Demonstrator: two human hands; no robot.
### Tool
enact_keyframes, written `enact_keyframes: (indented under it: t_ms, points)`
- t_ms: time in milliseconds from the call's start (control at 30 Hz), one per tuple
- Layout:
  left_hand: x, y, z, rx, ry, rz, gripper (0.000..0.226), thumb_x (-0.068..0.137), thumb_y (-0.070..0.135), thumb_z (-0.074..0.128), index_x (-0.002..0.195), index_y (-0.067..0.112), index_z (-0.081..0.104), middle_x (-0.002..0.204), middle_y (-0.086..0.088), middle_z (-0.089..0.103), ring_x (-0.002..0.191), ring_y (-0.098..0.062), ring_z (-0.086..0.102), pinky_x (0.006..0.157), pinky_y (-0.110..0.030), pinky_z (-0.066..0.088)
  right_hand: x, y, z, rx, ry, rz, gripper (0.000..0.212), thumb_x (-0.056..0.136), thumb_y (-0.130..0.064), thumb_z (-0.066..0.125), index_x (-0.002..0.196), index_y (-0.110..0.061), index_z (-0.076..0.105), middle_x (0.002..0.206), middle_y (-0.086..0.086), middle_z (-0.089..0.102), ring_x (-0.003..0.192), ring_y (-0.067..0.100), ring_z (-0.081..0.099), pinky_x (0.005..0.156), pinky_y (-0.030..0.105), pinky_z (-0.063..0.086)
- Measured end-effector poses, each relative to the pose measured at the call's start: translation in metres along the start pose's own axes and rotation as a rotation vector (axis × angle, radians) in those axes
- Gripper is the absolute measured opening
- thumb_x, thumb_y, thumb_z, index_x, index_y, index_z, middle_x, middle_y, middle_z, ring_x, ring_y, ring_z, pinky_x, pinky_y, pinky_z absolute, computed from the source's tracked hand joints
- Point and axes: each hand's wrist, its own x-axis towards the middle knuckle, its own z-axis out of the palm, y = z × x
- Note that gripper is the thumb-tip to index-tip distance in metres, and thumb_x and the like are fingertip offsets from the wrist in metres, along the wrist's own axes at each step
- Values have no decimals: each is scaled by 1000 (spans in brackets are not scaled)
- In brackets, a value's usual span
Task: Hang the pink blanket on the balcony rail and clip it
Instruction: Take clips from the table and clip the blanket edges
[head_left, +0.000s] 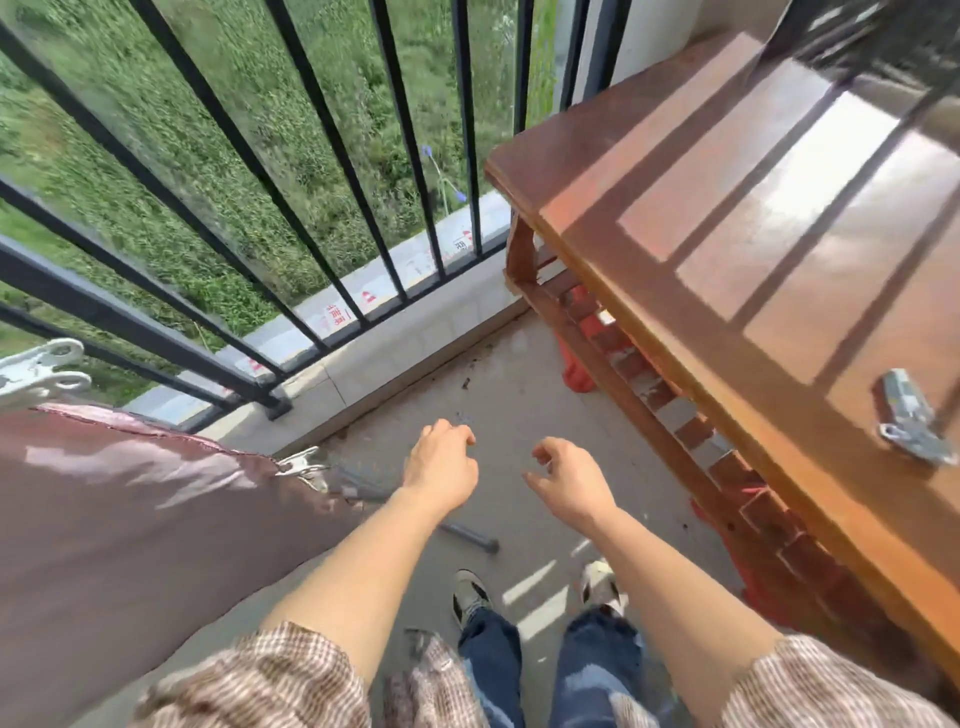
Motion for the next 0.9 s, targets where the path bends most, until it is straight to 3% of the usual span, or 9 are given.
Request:
enact_keyframes:
  t_ms: [233, 433, 567, 667, 733, 833, 900]
  points:
    - [-9, 146, 48, 1, -86, 201, 41, 86, 15, 45, 126, 22, 51, 128, -5, 47, 124, -26, 41, 95, -38, 41, -50, 104, -112, -38, 206, 173, 34, 86, -26, 61, 117, -12, 61, 115, 4, 66, 104, 21, 62, 87, 29, 48]
    - [-12, 258, 83, 90, -119, 398, 42, 87, 21, 49, 128, 19, 46, 129, -7, 44, 124, -28, 41, 96, -39, 41, -79, 188, -190, 83, 435, 377, 33, 84, -27, 64, 116, -21, 59, 119, 1, 63, 106, 21, 61, 87, 28, 46]
    - [-2, 313, 111, 202, -131, 444, 52, 92, 27, 45, 142, 19, 31, 150, -8, 25, 139, -26, 22, 105, -39, 35, -85, 237, -228, 67, 503, 424, 34, 83, -22, 62, 116, -16, 62, 121, 4, 59, 109, 24, 60, 95, 33, 48]
    - [7, 337, 129, 286, -149, 449, 65, 95, 40, 42, 149, 19, 13, 160, -8, -1, 147, -24, 0, 115, -40, 20, -81, 265, -245, 34, 490, 417, 35, 83, -21, 62, 116, -10, 57, 112, 10, 54, 109, 30, 56, 92, 37, 46]
    - [11, 341, 139, 289, -184, 431, 73, 95, 46, 40, 150, 20, 1, 159, -9, -12, 146, -24, -10, 117, -41, 13, -72, 277, -254, 5, 413, 474, 45, 84, -26, 63, 125, -13, 51, 119, 10, 50, 114, 30, 53, 95, 39, 44]
    - [16, 338, 149, 291, -192, 408, 85, 91, 54, 42, 150, 19, -10, 156, -10, -22, 145, -24, -17, 117, -39, 5, -60, 286, -258, -6, 340, 476, 51, 86, -26, 61, 134, -20, 45, 130, 8, 44, 120, 31, 50, 99, 39, 43]
    - [17, 336, 154, 288, -180, 417, 88, 90, 56, 42, 149, 19, -12, 156, -10, -24, 144, -24, -20, 117, -38, 4, -54, 289, -258, -37, 335, 454, 45, 86, -25, 59, 130, -19, 48, 125, 8, 44, 120, 31, 49, 95, 40, 45]
